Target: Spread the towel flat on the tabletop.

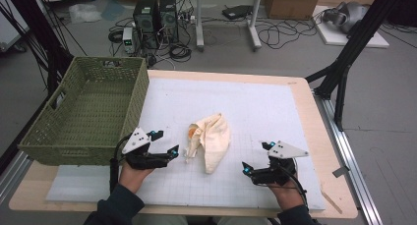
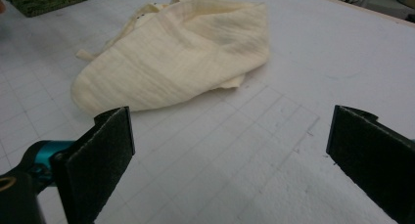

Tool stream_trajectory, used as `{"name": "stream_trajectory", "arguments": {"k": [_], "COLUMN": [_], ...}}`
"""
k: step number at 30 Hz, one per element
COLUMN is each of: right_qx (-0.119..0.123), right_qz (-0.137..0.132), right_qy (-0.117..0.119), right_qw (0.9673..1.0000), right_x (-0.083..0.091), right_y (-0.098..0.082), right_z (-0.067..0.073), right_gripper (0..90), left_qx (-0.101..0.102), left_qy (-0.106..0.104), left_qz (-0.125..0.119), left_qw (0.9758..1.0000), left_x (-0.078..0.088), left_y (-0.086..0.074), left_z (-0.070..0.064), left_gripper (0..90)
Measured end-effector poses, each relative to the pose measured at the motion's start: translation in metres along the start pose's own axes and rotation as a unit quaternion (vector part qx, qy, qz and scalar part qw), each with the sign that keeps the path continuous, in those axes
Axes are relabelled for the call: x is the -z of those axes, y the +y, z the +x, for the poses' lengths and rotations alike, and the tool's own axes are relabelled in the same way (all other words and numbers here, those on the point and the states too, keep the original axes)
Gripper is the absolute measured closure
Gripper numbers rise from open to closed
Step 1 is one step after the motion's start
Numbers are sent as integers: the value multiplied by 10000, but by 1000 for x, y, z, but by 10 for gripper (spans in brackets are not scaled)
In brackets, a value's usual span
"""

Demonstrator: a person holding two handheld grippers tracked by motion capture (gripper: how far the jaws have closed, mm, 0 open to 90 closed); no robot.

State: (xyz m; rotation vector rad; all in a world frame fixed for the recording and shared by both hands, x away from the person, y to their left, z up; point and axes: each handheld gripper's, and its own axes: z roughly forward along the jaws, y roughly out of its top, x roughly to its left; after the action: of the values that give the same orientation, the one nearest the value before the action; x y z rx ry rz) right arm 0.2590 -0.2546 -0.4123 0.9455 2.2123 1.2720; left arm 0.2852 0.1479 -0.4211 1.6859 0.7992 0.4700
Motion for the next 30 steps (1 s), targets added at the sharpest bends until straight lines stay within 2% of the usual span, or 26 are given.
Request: {"name": "stream_trajectory", "arguments": {"k": [4,9,10,14,16,17,19,22,25,26,27,28,30], "right_qx": [68,124,115,147,242,291,326,356,419,430,456,456,420], "right_qz": [44,-28,16,3,-25,-63,-17,103,230,303,481,481,670], "right_qy": [89,238,286,389,445,419,394,551,602,568,443,443,357], "right_qw": [9999,9996,9995,9991,9987,9987,9987,9978,9970,9970,9968,9968,9962], "right_x": [-13,-27,-37,-49,-58,-61,-68,-81,-90,-94,-100,-100,-104], "right_y": [8,18,22,28,34,37,43,50,53,53,53,53,51], "right_z": [10,18,23,31,37,40,43,48,53,55,56,56,53], "right_gripper": [30,51,51,81,168,178,200,264,338,370,446,446,553], "left_qx": [-31,13,11,-1,-4,3,21,60,109,123,118,117,106], "left_qy": [8,24,44,28,18,3,15,29,34,39,46,47,38], "left_qz": [-24,-27,-31,-13,7,20,34,59,96,100,114,122,140], "left_qw": [10000,10000,10000,10000,10000,10000,10000,10000,9999,9999,9999,9998,9998], "left_x": [1,2,2,1,1,0,0,0,-1,-1,-1,-1,-1], "left_y": [0,0,0,0,-1,-1,-2,-3,-4,-4,-5,-5,-5], "left_z": [1,4,4,4,4,4,5,7,9,9,9,9,9], "left_gripper": [215,229,231,231,231,231,231,234,243,248,252,252,256]}}
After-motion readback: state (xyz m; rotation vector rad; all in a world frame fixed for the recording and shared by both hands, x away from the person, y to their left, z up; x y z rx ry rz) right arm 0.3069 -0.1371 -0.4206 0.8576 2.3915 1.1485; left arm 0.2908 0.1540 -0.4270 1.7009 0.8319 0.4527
